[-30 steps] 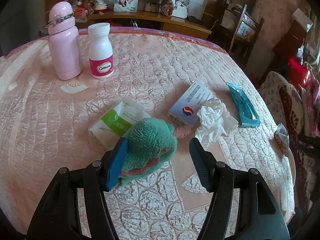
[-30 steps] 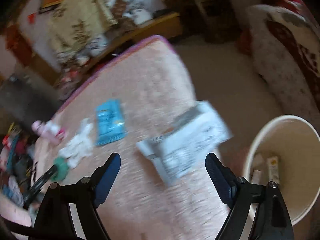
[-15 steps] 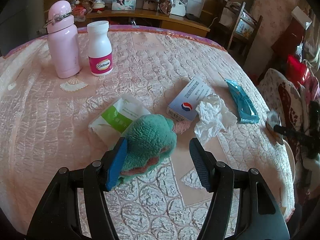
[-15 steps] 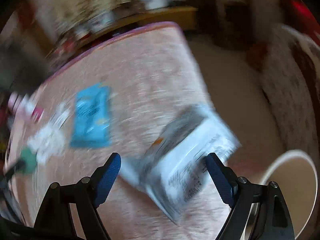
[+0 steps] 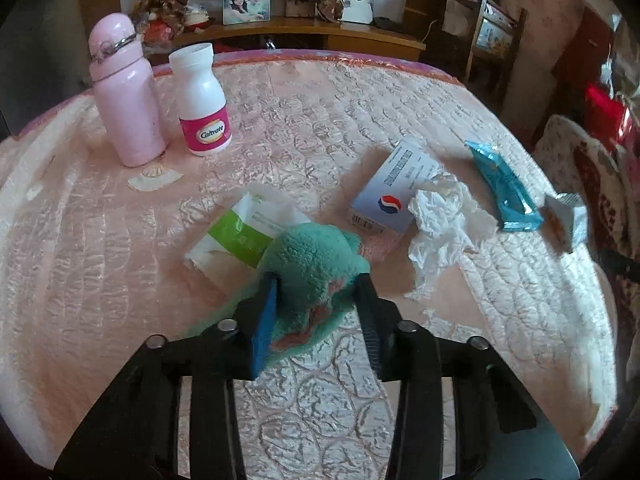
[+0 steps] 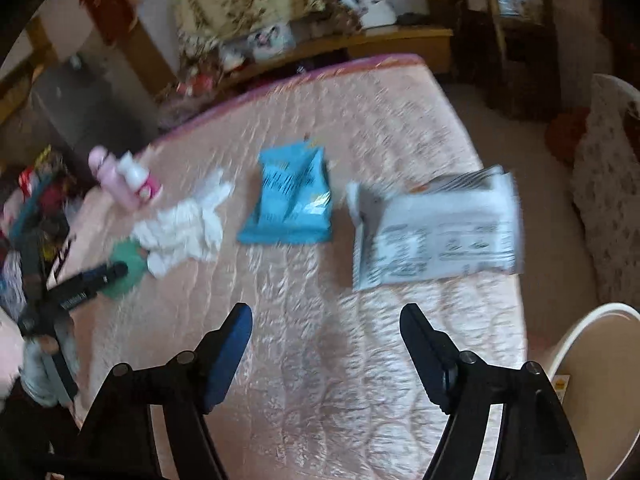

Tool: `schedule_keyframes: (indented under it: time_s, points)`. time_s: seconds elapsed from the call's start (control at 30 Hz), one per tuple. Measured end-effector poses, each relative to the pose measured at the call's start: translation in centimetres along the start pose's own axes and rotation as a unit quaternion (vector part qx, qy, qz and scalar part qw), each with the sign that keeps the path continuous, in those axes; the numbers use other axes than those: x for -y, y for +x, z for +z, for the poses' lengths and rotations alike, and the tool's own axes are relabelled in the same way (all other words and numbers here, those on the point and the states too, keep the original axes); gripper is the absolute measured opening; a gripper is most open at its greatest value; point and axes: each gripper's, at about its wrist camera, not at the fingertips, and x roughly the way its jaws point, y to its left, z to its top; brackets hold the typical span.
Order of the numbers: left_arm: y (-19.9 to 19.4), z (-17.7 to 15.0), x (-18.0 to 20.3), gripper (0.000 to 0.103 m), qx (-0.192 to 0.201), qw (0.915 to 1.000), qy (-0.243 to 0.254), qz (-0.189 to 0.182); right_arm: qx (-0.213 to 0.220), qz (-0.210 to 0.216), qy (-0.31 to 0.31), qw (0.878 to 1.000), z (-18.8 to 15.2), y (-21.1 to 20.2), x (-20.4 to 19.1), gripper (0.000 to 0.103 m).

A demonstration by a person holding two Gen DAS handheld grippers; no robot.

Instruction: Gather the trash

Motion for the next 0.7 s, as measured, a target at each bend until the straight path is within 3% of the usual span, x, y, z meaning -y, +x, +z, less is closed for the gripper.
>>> schedule_keyframes:
  time_s: [0.07, 0.1, 0.2, 0.37, 0.6, 0.7]
  points:
    - [-0.8, -0.3, -0.1, 0.027, 0.005, 1.0000, -0.002, -0.006, 0.015, -0.005, 0.012, 1.000, 0.5, -1.0, 0.8, 0.078]
    - [-1.1, -0.4, -0.2, 0.026, 0.007, 0.9999, -0.003, -0.011, 0.024, -0.017, 0.014, 0.999, 1.0, -1.4, 1.1, 0.084]
    - [-3.0, -1.1, -0.1, 0.025, 0.016, 0.9994, -0.008, -0.031, 0.029, -0.071, 0.025, 0.997, 2.2, -1.2, 1.8, 0.088]
    - [-5.2, -2.0, 1.5, 0.025, 0.023, 0.9977, 0.009, -0.063, 0.034, -0.071, 0.083, 0.993, 3.9, -0.9, 4.8, 0.088]
    - [-5.6, -2.3, 5.2, 0.025, 0.023, 0.9951, 0.038, -0.088, 0.012, -0.081, -0.008, 0.997, 4.1, 1.0, 1.9, 0.088]
    - [-5.9, -2.4, 6.8, 0.025, 0.021, 0.9932, 0.055, -0.101, 0.009, -0.086, -0.020, 0.996, 3.9, 1.2, 1.3, 0.088]
